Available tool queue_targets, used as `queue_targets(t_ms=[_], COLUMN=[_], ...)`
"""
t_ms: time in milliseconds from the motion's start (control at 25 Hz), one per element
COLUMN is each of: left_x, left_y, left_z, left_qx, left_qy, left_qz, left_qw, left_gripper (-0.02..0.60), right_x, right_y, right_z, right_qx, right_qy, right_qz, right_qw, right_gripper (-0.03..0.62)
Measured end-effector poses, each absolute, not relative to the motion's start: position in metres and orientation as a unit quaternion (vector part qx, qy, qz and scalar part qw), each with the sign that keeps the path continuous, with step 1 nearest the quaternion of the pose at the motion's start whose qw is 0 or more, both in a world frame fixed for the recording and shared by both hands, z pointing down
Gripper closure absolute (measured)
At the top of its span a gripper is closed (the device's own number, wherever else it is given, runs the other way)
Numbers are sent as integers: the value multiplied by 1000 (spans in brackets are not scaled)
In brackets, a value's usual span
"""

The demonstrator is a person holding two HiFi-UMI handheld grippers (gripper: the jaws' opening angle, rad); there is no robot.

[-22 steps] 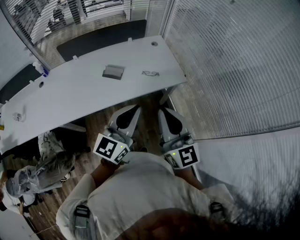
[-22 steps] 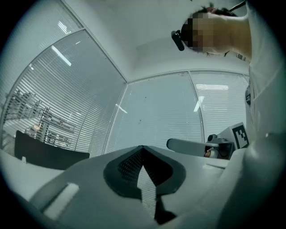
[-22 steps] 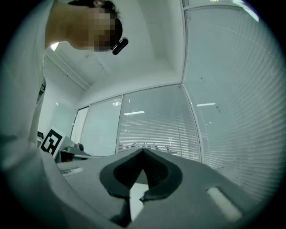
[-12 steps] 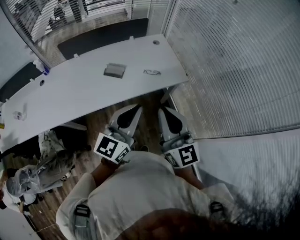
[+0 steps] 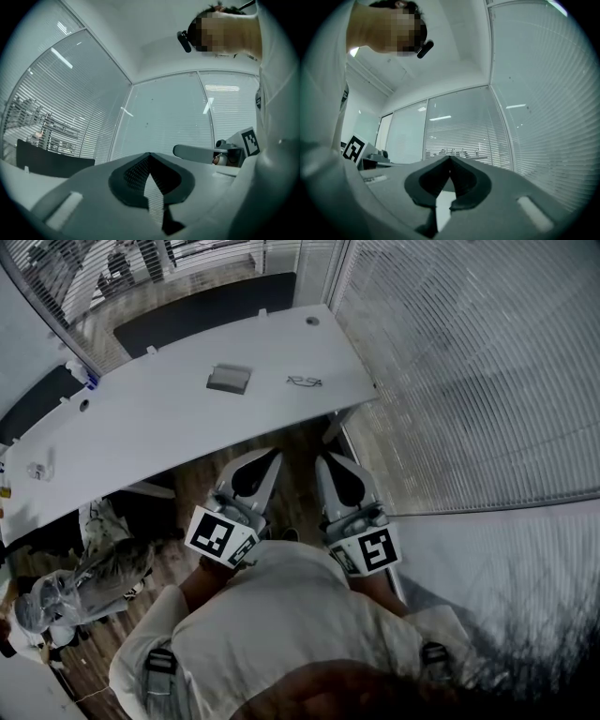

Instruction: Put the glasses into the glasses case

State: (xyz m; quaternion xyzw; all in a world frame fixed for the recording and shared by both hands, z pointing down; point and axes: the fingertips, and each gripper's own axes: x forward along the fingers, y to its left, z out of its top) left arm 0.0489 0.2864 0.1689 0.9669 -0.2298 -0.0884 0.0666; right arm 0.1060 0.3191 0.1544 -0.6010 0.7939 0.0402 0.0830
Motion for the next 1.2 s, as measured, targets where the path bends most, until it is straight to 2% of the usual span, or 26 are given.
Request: queue_targets(t_ms=[720,1200], left_x=[112,111], left_y=[304,273], left_z=[187,188], left_qx=[966,961], left_qy=[-234,-250], left_qz=[-68,-74], left_qw=[83,87], left_gripper=[581,581], right_x=[163,168], right_y=[338,308], right_z=[171,172], right_qx=[-598,-588], right_qy=[796,803], right_qz=[26,17], right_qw=[90,99], right_gripper=[592,592])
